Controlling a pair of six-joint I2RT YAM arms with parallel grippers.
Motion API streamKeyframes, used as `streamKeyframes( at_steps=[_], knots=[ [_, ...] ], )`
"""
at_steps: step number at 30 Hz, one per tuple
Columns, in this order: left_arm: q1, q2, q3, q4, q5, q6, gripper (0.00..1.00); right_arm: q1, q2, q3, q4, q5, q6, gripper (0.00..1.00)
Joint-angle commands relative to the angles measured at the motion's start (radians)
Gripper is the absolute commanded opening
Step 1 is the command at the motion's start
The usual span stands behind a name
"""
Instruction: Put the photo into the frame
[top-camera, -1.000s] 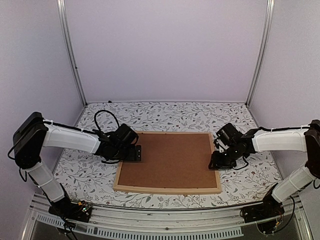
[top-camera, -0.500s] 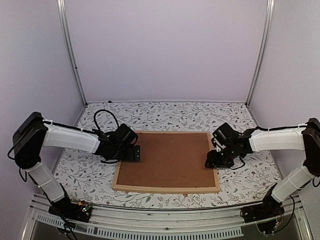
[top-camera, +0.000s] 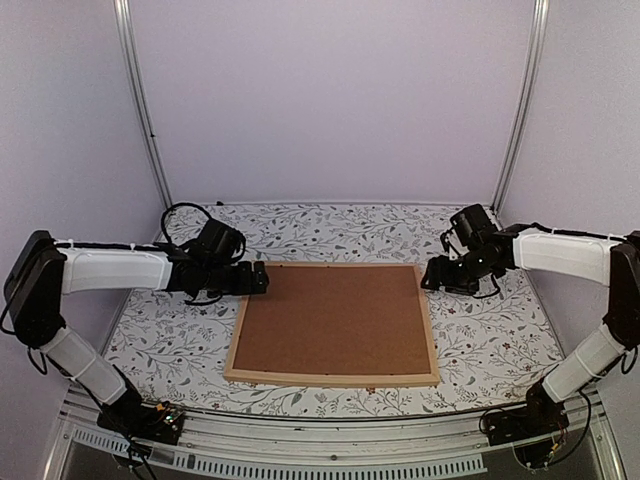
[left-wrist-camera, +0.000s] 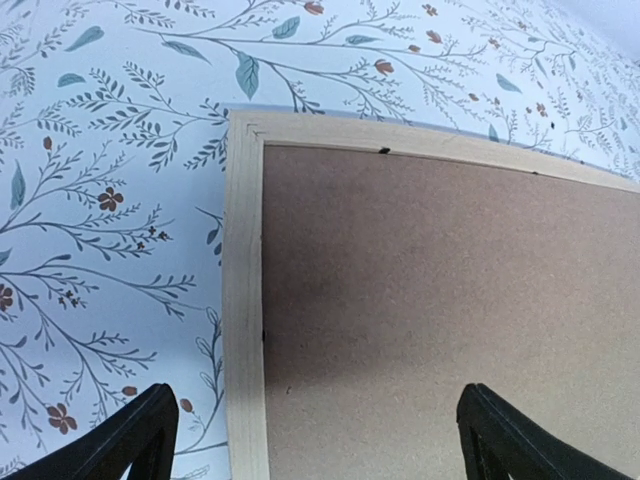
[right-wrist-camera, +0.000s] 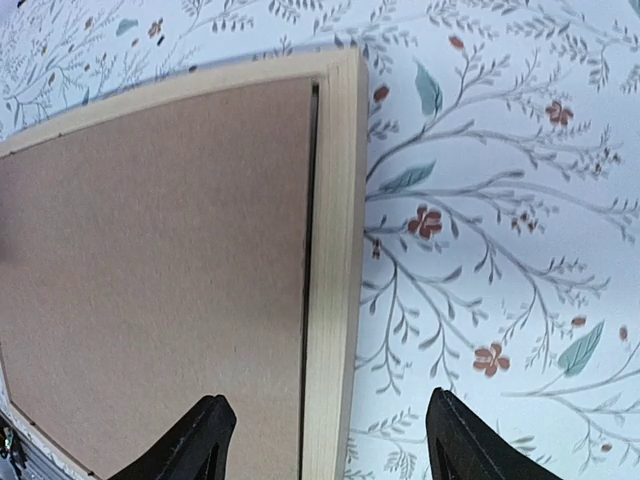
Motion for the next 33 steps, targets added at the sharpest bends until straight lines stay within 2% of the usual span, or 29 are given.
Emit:
streamKeyframes(
  at_steps=[1,9,15,33],
  knots=[
    [0.058,0.016,0.016,0.039,0.121,0.056,1.0,-0.068,0.106,0.109,0.052,-0.032,-0.082,0.7],
    [0.119,0.096,0.057,0.057,0.174,0.082,1.0,-0.137,0.317,0.291,0.088,-0.128,-0.13,0.67],
    [0.15,0.148,0.062,0.065,0.17,0.087,1.0,-0.149,0.413,0.319,0.105,-0.157,-0.141,0.66],
    [0.168,0.206,0.045,0.099,0.191,0.08,1.0,-0.188,0.436,0.292,0.116,-0.141,-0.168,0.63]
  ],
)
